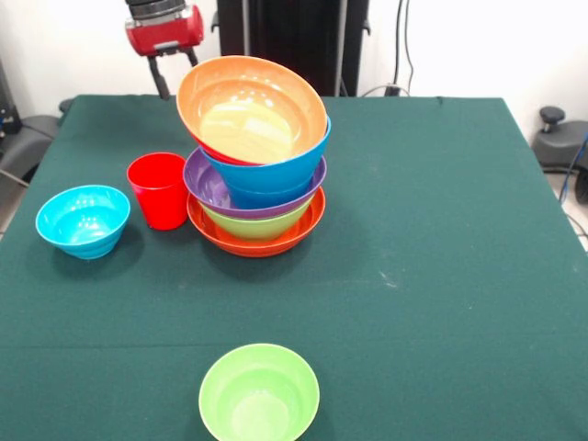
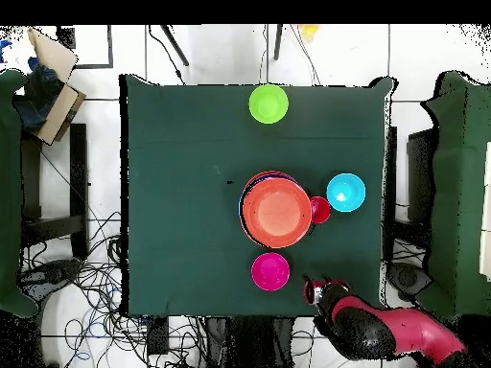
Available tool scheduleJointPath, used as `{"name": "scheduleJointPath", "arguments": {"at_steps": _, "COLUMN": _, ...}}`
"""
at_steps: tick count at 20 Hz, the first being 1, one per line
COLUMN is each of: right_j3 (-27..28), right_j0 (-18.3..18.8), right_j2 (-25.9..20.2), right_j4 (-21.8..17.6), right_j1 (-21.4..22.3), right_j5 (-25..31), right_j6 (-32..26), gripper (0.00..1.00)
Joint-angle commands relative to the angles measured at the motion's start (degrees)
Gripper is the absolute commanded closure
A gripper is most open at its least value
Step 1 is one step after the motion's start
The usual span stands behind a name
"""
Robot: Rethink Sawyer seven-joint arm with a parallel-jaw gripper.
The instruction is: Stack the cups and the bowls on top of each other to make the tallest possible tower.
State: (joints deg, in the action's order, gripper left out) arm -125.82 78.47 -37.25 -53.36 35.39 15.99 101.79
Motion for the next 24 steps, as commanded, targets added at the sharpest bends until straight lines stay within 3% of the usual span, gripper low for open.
{"name": "scheduleJointPath", "arguments": {"at_steps": 1, "right_j3": 2.62, "right_j0": -2.95, "right_j2": -1.33, "right_j4": -3.01, "right_j1": 2.55, "right_j5": 0.68, "right_j6": -3.20, "gripper": 0.00}}
{"name": "scheduleJointPath", "arguments": {"at_steps": 5, "right_j3": 2.11, "right_j0": -2.27, "right_j2": -3.90, "right_j4": 1.04, "right_j1": 4.82, "right_j5": 3.96, "right_j6": -4.74, "gripper": 0.00}}
{"name": "scheduleJointPath", "arguments": {"at_steps": 12, "right_j3": 12.74, "right_j0": 0.56, "right_j2": -5.77, "right_j4": 3.18, "right_j1": -3.41, "right_j5": 12.11, "right_j6": -14.02, "gripper": 0.00}}
{"name": "scheduleJointPath", "arguments": {"at_steps": 24, "right_j3": 27.77, "right_j0": -0.83, "right_j2": -5.04, "right_j4": 4.22, "right_j1": -11.67, "right_j5": 19.28, "right_j6": -15.11, "gripper": 0.00}}
